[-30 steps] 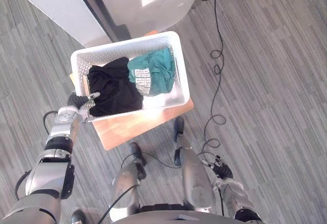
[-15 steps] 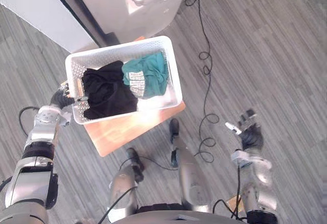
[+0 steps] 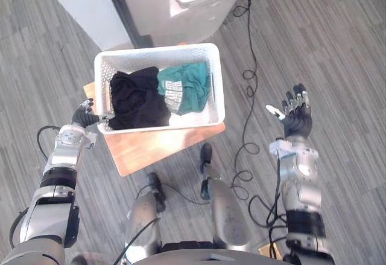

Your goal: Pick up the laundry basket with both hands and put the clothes into the washing machine.

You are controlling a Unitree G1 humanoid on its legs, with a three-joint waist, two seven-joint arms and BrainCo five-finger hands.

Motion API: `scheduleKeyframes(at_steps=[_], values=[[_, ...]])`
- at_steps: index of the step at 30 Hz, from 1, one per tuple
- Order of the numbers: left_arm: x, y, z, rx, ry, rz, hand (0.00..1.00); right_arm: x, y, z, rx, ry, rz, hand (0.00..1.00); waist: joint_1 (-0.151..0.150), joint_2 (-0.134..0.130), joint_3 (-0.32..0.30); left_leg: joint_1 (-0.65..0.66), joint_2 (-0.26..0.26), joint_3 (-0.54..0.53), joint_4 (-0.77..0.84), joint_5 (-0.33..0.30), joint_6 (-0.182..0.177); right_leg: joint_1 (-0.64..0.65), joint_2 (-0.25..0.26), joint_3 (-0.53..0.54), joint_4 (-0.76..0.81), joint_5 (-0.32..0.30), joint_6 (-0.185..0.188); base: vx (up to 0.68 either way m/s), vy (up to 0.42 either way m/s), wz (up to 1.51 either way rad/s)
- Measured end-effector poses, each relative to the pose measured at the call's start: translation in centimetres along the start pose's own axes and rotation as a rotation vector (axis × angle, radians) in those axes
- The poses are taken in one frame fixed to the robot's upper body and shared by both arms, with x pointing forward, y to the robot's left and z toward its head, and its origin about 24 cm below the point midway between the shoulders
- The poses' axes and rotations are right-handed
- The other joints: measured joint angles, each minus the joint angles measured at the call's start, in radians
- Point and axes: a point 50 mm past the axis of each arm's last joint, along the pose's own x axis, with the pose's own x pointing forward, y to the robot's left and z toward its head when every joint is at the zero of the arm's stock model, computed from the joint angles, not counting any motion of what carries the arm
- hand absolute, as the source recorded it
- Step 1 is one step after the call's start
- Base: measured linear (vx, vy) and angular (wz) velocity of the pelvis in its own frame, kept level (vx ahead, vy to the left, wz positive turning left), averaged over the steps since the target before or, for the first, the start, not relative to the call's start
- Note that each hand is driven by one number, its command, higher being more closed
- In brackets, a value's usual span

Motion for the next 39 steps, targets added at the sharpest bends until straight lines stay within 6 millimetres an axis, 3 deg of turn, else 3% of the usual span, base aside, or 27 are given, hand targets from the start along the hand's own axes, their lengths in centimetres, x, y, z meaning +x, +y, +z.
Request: scheduleKeyframes(at_steps=[12,17,23,28,39], values=[[0.3,-0.6,0.3,-0.142,-0.022,-0.024,0.00,3.5,-1.8,-2.0,-0.071,0.184,-0.068,0.00,0.020,0.000,0.001,-0.046,-0.015,-0.053,0.030,0.009,0.010,0.001,-0.025,-0.046,-0.005,0.012,0.001,-0.01,-0.003,0.14],[0.6,-1.7,1.2,-0.182,-0.052,-0.066,0.00,5.4,-1.9,-1.1,-0.094,0.198,-0.037,0.00,0.020,0.001,0.002,-0.101,-0.005,-0.069,0.064,0.003,0.016,-0.020,-0.023,-0.057,-0.025,0.030,0.000,-0.05,-0.017,0.07],[0.9,-2.5,3.7,-0.207,-0.144,-0.114,0.00,6.9,-1.2,0.4,-0.109,0.201,0.071,0.00,0.036,0.004,0.003,-0.189,0.014,-0.081,0.107,0.001,0.016,-0.066,-0.020,-0.077,-0.049,0.053,-0.006,-0.04,0.002,0.06],[0.7,-2.5,5.2,-0.175,-0.219,-0.144,0.00,7.4,-1.5,1.5,-0.143,0.185,0.128,0.00,0.048,0.005,0.003,-0.237,0.023,-0.088,0.124,-0.001,0.014,-0.093,-0.016,-0.092,-0.056,0.063,-0.007,0.00,0.009,0.05],[0.6,-1.7,7.8,0.007,-0.288,-0.217,0.00,6.9,1.7,0.9,-0.194,0.264,0.401,0.00,0.053,0.006,0.002,-0.256,0.049,-0.086,0.128,-0.007,0.006,-0.100,0.003,-0.105,-0.074,0.069,-0.007,0.01,0.004,-0.01]])
